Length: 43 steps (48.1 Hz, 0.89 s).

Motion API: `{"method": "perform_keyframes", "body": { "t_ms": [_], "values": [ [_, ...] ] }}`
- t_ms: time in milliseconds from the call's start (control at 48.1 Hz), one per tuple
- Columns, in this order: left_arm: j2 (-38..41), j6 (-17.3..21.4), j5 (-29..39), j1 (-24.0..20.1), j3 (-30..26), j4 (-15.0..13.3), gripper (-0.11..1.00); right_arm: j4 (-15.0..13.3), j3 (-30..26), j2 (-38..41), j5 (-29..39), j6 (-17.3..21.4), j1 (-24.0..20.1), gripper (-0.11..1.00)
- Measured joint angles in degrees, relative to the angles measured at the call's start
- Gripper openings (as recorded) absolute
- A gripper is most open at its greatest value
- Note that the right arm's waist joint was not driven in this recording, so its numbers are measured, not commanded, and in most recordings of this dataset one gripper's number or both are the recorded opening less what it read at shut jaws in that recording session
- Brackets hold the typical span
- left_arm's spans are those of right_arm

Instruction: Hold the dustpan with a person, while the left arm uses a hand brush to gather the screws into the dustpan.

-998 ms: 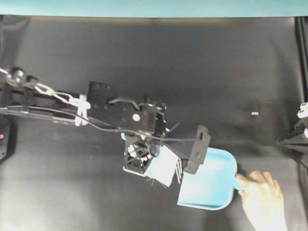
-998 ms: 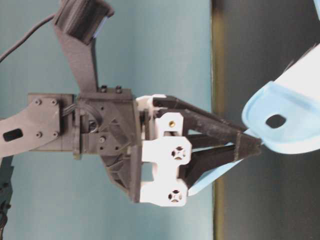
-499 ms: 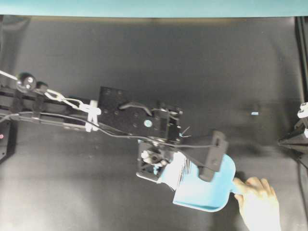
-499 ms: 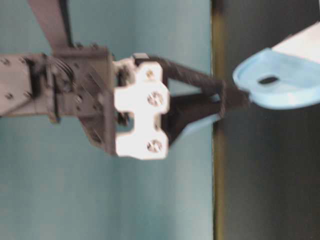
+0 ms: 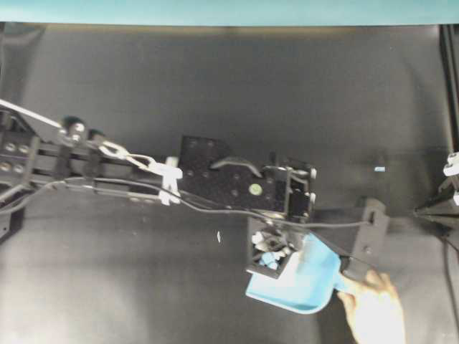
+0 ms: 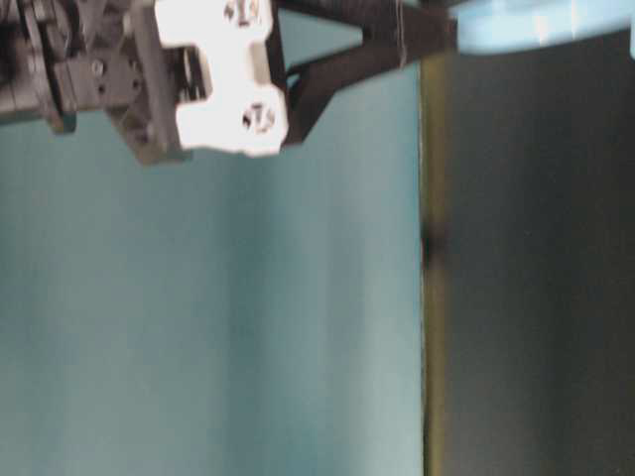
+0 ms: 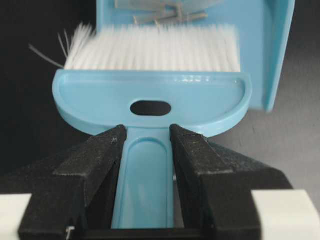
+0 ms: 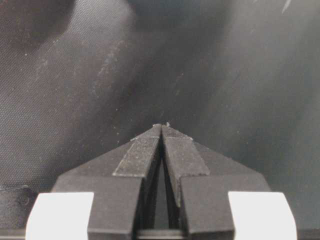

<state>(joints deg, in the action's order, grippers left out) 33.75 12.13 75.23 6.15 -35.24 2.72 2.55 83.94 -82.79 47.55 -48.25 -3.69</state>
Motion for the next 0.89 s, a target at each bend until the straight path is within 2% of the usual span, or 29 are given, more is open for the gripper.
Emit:
{"method": "perform_keyframes", "body": {
  "t_ms": [395,582,748,894],
  "values": [
    [0.88,0.18,3.16,0.26,-1.76,-0.09,0.31,0.00,0.09,0.00,0.00,0.00,0.00,0.00],
    [-4.13,0.62,2.55,0.44,-1.14,0.00,0.31,0.00,0.00,0.00,0.00,0.00,0.00,0.00],
    [-12.04,0.79,-0.97,1.05,4.66,0.09,0.31,0.00,0.00,-0.09,0.00,-0.09,0.00,0.00],
    [-15.82,0.70,-1.14,0.70,13.27,0.09,0.31,0.00,0.09,-0.09,0.00,0.00,0.00,0.00]
  ]
}}
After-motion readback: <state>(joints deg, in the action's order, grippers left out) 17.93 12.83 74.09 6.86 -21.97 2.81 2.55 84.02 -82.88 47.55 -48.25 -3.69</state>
